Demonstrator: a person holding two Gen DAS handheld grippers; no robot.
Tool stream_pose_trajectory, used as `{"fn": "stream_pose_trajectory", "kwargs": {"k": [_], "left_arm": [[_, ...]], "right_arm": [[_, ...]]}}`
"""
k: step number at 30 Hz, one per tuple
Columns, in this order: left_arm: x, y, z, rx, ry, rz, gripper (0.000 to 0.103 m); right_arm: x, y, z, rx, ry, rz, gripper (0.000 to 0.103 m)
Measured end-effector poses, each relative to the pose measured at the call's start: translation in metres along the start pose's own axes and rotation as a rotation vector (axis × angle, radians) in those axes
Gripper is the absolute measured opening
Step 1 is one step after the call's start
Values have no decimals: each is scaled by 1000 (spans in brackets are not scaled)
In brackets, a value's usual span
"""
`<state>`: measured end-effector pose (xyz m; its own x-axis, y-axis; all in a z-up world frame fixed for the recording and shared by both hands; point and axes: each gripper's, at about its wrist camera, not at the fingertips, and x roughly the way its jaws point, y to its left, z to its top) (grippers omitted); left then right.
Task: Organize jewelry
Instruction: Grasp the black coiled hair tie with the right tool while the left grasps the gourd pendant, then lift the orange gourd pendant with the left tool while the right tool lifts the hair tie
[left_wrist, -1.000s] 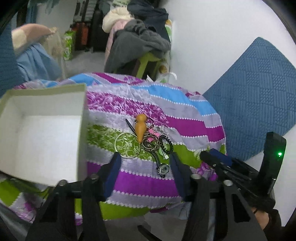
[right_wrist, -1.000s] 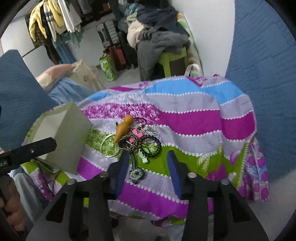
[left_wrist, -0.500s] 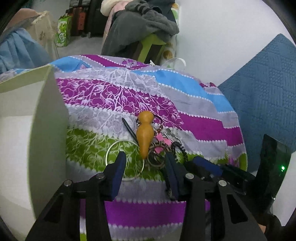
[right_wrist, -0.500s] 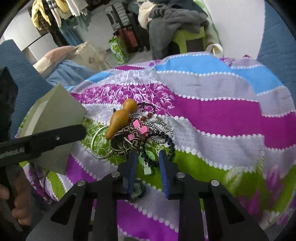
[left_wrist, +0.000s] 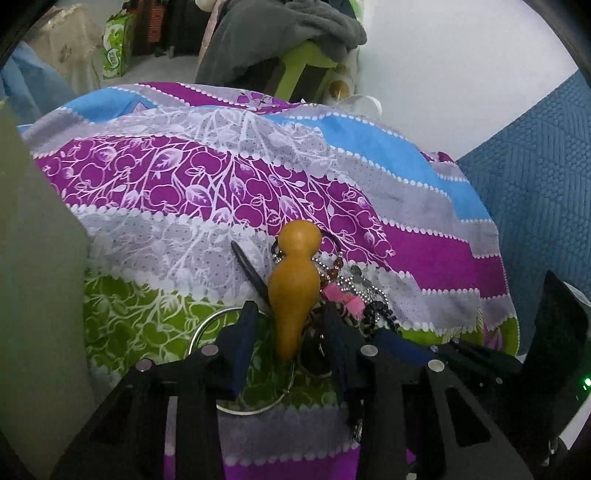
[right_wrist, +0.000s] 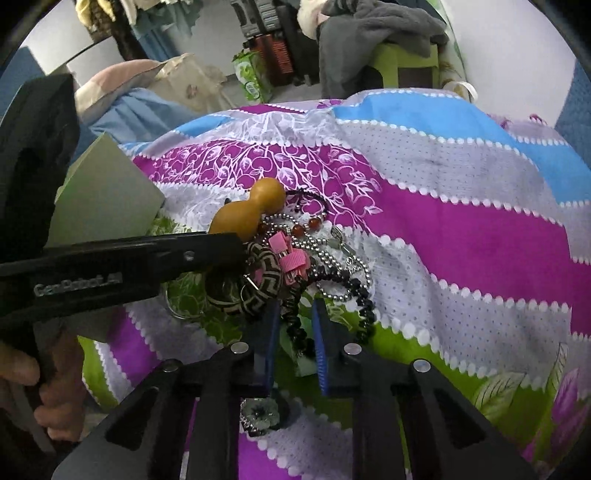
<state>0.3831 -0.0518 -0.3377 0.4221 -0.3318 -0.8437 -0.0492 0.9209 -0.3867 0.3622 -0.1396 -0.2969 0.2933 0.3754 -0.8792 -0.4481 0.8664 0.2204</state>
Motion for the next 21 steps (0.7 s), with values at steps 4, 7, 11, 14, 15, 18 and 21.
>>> {"fn": "stream_pose_trajectory", "kwargs": {"k": [4, 7, 11, 14, 15, 18, 21], "left_arm": [[3, -3, 5, 17, -21, 2, 25], [1, -2, 5, 0, -26, -11, 25], [-10, -4, 3, 21, -58, -13, 25], [-23, -8, -2, 37, -84, -11, 24], [-26, -10, -3, 42, -91, -6, 24], [-43, -12, -7, 51, -124, 1, 24], [-56, -15, -11, 57, -146, 2, 23]], "right_arm": [[-3, -1, 2, 18, -13, 20, 7], [-10, 0, 5, 21, -37, 16, 7], [-19, -2, 6, 45, -63, 8, 7], [-27, 1, 4, 45, -88, -8, 7], [-29, 2, 3, 47, -94, -9, 7], [-35, 3, -1, 59, -104, -16, 7], [-37, 5, -5, 69, -101, -29, 7]]}}
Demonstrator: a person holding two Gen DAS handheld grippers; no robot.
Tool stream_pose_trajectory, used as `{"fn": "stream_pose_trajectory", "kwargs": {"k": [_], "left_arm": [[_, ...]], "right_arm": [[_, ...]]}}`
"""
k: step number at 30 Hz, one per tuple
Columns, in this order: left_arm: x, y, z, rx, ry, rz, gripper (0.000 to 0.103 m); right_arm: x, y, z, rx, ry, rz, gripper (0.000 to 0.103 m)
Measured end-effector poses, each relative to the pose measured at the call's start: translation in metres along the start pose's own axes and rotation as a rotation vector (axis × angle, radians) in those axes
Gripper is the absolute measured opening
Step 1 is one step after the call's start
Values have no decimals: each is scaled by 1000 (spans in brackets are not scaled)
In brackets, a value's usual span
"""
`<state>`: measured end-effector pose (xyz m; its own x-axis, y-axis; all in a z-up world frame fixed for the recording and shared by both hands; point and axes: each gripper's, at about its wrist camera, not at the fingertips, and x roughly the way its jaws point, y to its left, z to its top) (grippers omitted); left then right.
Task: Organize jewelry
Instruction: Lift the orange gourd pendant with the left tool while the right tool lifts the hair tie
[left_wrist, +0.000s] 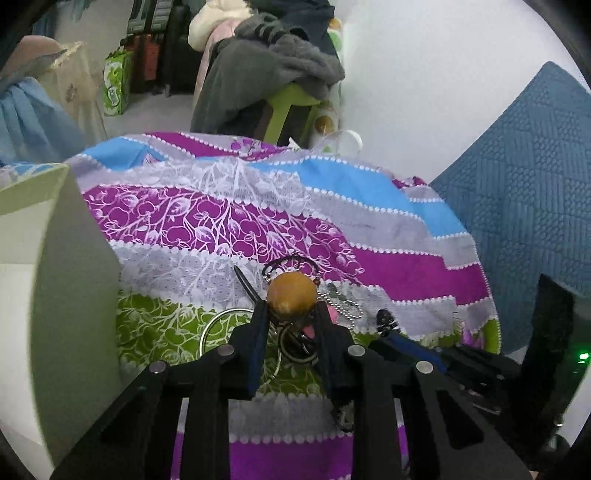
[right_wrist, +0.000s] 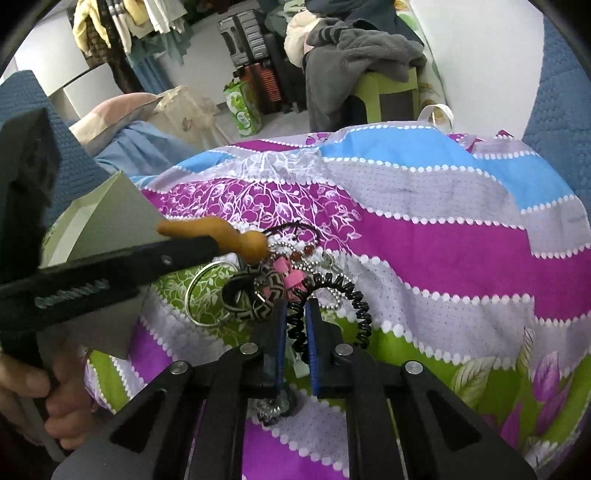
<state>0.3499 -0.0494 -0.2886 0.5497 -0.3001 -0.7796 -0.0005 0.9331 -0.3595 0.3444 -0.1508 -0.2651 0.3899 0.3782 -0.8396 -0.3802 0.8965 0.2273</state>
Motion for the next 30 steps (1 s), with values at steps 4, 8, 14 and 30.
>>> {"fn": "stream_pose_trajectory", "kwargs": {"k": [4, 8, 14, 30], "left_arm": [[-22, -5, -4, 24, -44, 33, 23], [-40, -6, -15, 23, -71, 40, 23], [-56, -6, -33, 22, -55, 56, 0], [-14, 9, -42, -37, 57, 127, 10]], "right_arm": [[-7, 4, -4, 2, -14, -22, 7], [-19, 14, -8, -8, -42, -27, 7], [-26, 29, -20, 2, -32, -49, 7], [-20, 20, -22, 38, -18, -110, 7]]}}
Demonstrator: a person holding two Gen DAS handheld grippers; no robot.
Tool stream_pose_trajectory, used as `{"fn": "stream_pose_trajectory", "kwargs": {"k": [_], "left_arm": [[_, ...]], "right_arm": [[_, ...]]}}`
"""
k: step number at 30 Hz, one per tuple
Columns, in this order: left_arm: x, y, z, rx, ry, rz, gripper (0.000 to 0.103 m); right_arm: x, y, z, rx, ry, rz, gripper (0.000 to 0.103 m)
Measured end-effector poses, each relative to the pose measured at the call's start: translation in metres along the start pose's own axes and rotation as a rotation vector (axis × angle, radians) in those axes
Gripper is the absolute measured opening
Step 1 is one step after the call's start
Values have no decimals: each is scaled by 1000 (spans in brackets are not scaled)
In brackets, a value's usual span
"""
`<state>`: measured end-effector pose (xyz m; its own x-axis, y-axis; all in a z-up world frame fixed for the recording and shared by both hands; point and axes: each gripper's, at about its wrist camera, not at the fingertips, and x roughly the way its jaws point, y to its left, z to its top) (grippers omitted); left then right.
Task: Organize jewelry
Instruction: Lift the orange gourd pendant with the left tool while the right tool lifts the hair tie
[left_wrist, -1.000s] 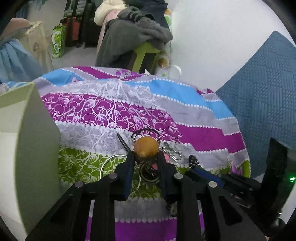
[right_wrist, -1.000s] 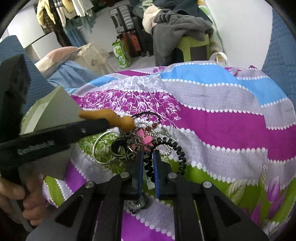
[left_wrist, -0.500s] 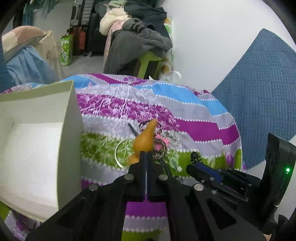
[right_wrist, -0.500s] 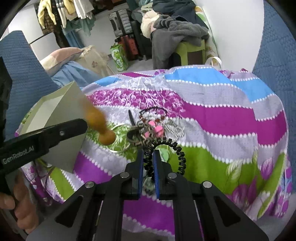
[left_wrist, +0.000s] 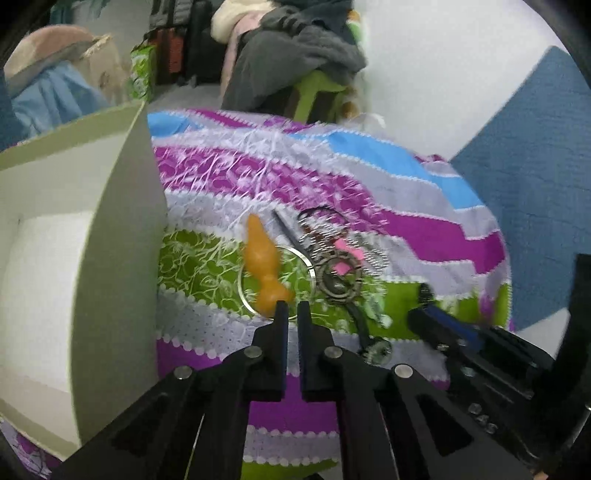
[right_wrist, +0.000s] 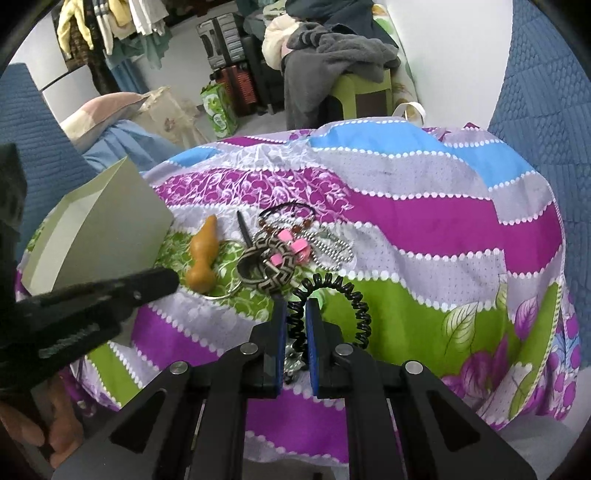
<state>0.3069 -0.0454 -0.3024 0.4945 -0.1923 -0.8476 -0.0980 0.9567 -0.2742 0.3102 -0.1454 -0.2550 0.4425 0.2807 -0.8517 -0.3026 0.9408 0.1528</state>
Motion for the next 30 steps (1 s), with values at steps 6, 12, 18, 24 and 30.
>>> {"fn": "stream_pose_trajectory", "kwargs": {"k": [6, 12, 18, 24, 30], "left_arm": [[6, -5, 0, 5, -28, 64, 53], [22, -9, 5, 28, -23, 87, 50], [42, -13, 3, 49, -5, 122, 42], [45, -9, 4, 53, -30, 124, 27], [24, -12, 4, 75, -63, 84, 27]], "right_arm": [[1, -7, 0, 17, 5, 17, 7], [4, -10, 2, 12, 9, 27, 7], [10, -12, 2, 13, 28, 22, 7], [12, -13, 1, 14, 37, 13, 7], [5, -9, 6, 11, 24, -6, 7]]}}
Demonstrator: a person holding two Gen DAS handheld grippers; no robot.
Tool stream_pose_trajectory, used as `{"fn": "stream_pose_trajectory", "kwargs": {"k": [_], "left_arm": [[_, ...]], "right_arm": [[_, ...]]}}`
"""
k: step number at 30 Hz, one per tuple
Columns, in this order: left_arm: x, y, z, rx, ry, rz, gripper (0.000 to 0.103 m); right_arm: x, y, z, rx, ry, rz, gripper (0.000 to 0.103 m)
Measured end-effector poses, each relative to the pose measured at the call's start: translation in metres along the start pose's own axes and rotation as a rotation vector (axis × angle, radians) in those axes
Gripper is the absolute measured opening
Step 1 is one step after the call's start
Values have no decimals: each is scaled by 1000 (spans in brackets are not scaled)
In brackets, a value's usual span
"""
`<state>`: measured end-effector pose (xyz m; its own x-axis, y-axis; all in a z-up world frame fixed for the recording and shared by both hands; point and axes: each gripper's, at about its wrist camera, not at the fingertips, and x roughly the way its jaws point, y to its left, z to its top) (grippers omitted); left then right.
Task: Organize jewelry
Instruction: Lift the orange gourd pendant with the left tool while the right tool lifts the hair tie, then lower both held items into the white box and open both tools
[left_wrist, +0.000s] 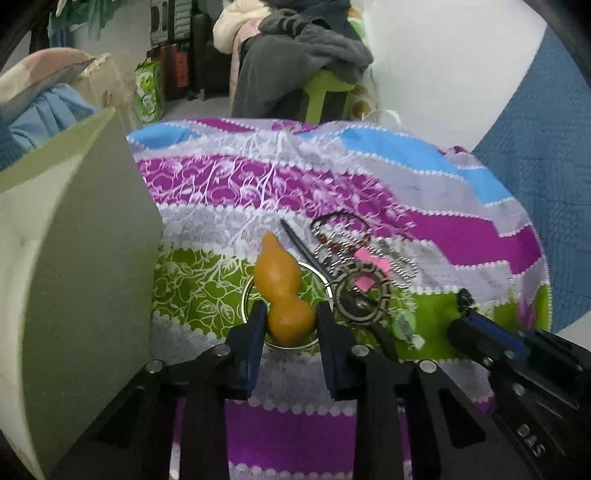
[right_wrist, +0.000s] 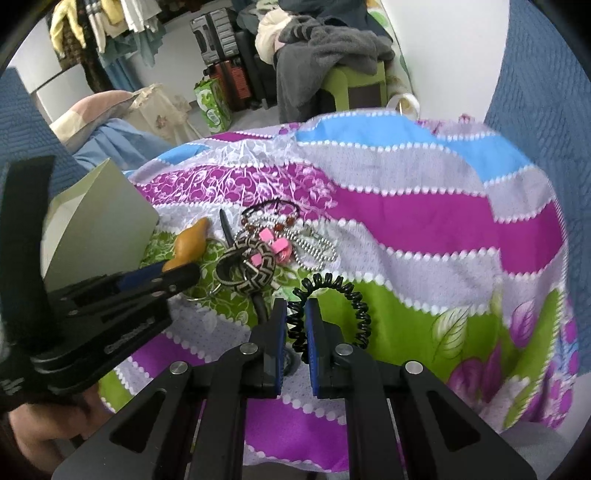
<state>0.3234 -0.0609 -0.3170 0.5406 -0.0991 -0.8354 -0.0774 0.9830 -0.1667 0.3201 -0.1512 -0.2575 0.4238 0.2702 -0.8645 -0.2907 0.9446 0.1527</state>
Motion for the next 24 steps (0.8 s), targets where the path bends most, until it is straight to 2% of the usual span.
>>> {"fn": "stream_pose_trajectory", "kwargs": {"k": [11, 17, 24], "left_arm": [[-68, 6, 21, 16, -57, -68, 27], [-116, 24, 43, 6, -113, -88, 27], [-181, 58, 71, -7, -204, -65, 27]], "right_arm": [[-43, 13, 32, 22, -72, -25, 7], [-84, 40, 65, -10, -155, -28, 7], [-118, 90, 100, -72, -226, -11, 7]]}}
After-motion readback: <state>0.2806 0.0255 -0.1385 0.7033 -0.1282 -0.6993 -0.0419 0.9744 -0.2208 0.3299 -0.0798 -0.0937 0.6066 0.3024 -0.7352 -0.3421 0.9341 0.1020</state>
